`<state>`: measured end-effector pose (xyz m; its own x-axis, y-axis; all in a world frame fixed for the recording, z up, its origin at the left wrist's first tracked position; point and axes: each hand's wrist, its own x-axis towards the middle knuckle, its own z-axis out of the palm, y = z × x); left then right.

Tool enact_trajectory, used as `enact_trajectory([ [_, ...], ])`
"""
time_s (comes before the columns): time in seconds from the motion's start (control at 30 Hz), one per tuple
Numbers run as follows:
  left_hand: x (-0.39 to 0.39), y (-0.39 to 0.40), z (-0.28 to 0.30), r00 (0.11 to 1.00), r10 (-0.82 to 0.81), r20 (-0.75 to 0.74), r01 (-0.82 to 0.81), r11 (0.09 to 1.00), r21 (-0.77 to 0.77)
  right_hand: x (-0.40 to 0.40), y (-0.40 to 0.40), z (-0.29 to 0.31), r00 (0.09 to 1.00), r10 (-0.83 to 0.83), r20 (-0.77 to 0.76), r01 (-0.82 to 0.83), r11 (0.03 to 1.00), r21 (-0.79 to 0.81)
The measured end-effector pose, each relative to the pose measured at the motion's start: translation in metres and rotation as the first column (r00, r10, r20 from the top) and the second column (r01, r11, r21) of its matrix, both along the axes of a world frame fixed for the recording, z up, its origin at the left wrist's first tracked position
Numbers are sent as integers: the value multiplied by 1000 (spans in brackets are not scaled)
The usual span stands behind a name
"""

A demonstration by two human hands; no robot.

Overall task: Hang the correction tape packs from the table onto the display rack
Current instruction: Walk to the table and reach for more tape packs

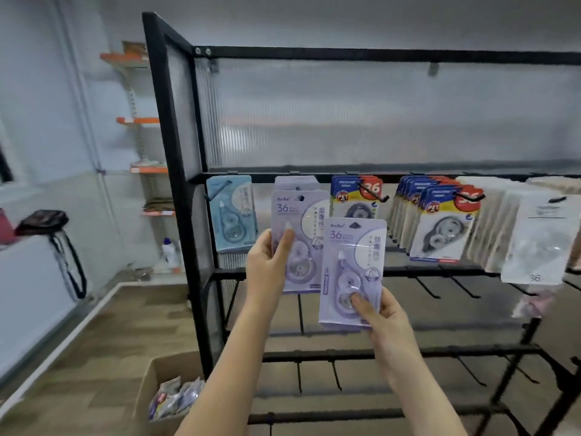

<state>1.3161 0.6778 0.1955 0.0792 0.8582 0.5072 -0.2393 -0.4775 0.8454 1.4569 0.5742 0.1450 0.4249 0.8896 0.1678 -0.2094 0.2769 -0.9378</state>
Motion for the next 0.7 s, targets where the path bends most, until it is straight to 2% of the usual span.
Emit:
enact_trajectory([
  [0.17, 13, 19, -9, 1000, 31, 1, -31, 999, -38, 10, 15, -6, 998, 50, -31, -52, 998, -43],
  [0.43, 17, 70, -6, 984, 66, -166, -74, 996, -43, 6, 29, -10, 998, 66, 14, -64, 993, -101],
  [0.63, 15, 86, -14, 937, 111, -331, -132, 990, -42, -13, 36, 9, 981, 144, 126, -144, 990, -14],
  [0.7, 11, 84, -17, 880, 156, -450, -157, 987, 35, -18, 40, 19, 975, 145, 171, -152, 988, 29],
])
